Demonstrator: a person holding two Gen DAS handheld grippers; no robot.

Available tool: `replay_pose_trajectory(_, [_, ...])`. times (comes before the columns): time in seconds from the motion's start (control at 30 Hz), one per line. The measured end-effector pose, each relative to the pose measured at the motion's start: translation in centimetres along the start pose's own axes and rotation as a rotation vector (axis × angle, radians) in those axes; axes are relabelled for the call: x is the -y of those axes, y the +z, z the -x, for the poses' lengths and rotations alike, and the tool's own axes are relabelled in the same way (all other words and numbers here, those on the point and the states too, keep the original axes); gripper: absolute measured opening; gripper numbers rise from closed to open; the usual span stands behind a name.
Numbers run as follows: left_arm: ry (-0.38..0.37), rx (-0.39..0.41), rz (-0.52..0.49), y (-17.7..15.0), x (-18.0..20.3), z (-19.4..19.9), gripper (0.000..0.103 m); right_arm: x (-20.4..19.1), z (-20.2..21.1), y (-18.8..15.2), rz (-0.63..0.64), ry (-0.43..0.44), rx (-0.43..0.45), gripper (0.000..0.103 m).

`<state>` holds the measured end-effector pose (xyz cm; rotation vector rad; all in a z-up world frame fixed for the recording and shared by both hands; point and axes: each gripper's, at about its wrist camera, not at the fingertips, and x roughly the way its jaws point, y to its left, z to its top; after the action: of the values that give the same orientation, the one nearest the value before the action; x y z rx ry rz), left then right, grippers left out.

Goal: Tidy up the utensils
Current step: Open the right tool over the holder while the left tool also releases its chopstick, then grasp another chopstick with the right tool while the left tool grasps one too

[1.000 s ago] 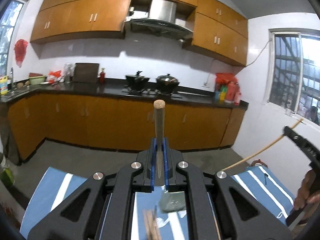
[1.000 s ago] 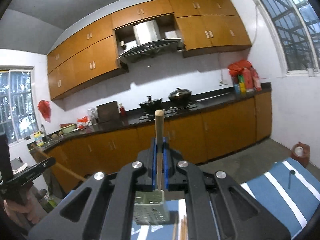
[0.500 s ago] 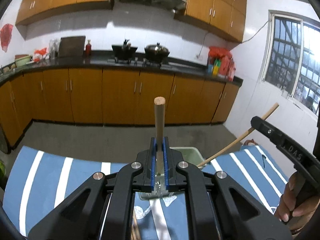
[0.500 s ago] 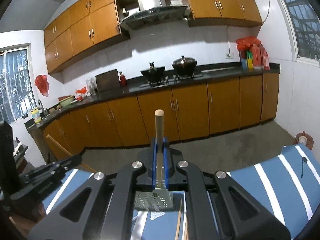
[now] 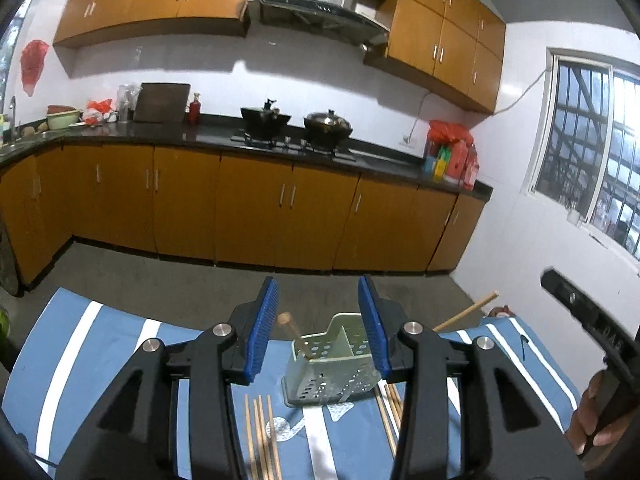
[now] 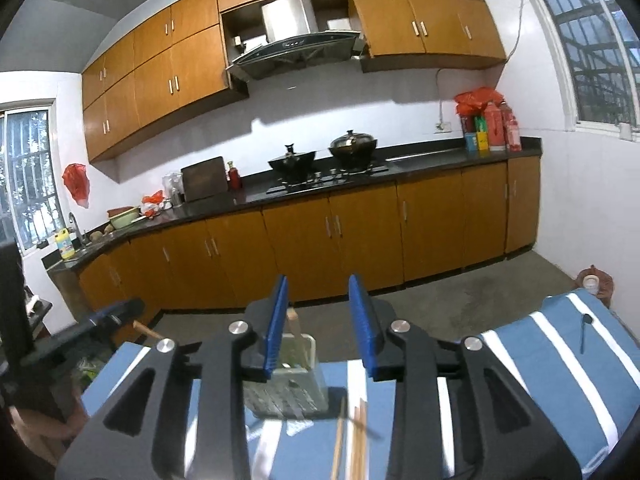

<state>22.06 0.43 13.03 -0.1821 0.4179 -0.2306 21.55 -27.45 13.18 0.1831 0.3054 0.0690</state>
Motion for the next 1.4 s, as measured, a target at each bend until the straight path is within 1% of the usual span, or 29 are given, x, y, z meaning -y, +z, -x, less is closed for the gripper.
replay_pose_trajectory(0.07, [0.008,0.003,0.015,-0.6,-0.8,1.1,0.042,0.9,0.7,-1.6,-0.002,-0.026,-0.024,0.034])
replay_pose_trajectory(0.13, [0.019,-0.003,0.024,-1.3,-1.4,1.6,0.042,1.9,0.6,-3.9,-0.007,-0.050,-0.080,0.034])
replay_pose_trajectory(0.2, [0.048,-0.026,0.023,-2.5,-2.1,1.9,0.042,2.6,-0.3,-6.4,-0.008,-0.055,-0.156,0.034])
replay_pose_trajectory(0.27, [0.089,-0.067,0.006,-4.5,-2.9,1.9,0.042,3.1,-1.8,-10.2,0.002,-0.055,-0.277,0.033])
replay_pose_trajectory(0.3, [0.109,-0.090,-0.004,-5.5,-3.2,1.7,0.042,3.2,-2.5,-12.1,0.006,-0.051,-0.336,0.028])
replay_pose_trajectory(0.33, [0.126,-0.117,-0.014,-6.6,-3.6,1.6,0.042,3.3,-2.9,-13.6,0.008,-0.045,-0.377,0.021])
replay_pose_trajectory(0.37, [0.142,-0.154,-0.020,-8.1,-4.2,1.2,0.042,3.2,-3.4,-15.2,0.011,-0.041,-0.424,0.019])
replay_pose_trajectory(0.43, [0.158,-0.230,-0.012,-11.2,-5.6,0.5,0.042,3.4,-4.1,-18.0,0.008,-0.036,-0.496,0.014])
replay_pose_trajectory(0.5, [0.162,-0.287,0.011,-13.5,-6.4,0.0,0.042,3.2,-4.6,-20.0,0.002,-0.032,-0.539,0.013])
replay_pose_trajectory(0.53, [0.163,-0.324,0.032,-14.8,-6.9,-0.3,0.042,2.8,-4.8,-20.4,0.002,-0.032,-0.550,0.013])
replay_pose_trajectory(0.57, [0.161,-0.343,0.046,-15.6,-7.1,-0.4,0.042,2.6,-5.0,-21.0,0.003,-0.033,-0.562,0.013])
replay_pose_trajectory(0.7, [0.149,-0.398,0.070,-17.7,-7.4,-0.8,0.042,2.3,-5.5,-22.1,0.014,-0.033,-0.596,0.011])
replay_pose_trajectory(0.8, [0.135,-0.416,0.070,-18.5,-7.2,-1.1,0.042,2.5,-5.9,-21.6,0.026,-0.034,-0.589,0.011])
replay_pose_trajectory(0.9, [0.124,-0.426,0.067,-18.8,-6.9,-1.2,0.042,2.6,-6.2,-21.6,0.038,-0.062,-0.587,0.010])
replay_pose_trajectory(0.97, [0.118,-0.430,0.064,-19.1,-6.8,-1.5,0.042,2.9,-6.2,-21.6,0.027,-0.058,-0.585,0.010])
replay_pose_trajectory(1.1, [0.105,-0.441,0.058,-19.8,-6.4,-1.5,0.042,2.7,-6.1,-21.9,0.045,-0.049,-0.592,0.010])
replay_pose_trajectory(1.2, [0.097,-0.451,0.052,-20.1,-6.1,-1.6,0.042,2.4,-6.2,-22.2,0.086,-0.091,-0.583,0.008])
replay_pose_trajectory(1.23, [0.094,-0.454,0.050,-20.2,-6.1,-1.7,0.042,2.7,-6.3,-22.1,0.085,-0.132,-0.574,0.008])
replay_pose_trajectory(1.27, [0.091,-0.458,0.045,-20.3,-5.9,-1.7,0.042,3.2,-6.3,-21.9,0.062,-0.155,-0.569,0.008])
replay_pose_trajectory(1.33, [0.084,-0.464,0.034,-20.5,-5.7,-1.8,0.042,4.0,-6.3,-21.8,0.024,-0.168,-0.565,0.008])
replay_pose_trajectory(1.4, [0.081,-0.468,0.022,-20.7,-5.4,-1.8,0.040,4.3,-6.2,-21.7,0.021,-0.170,-0.564,0.008])
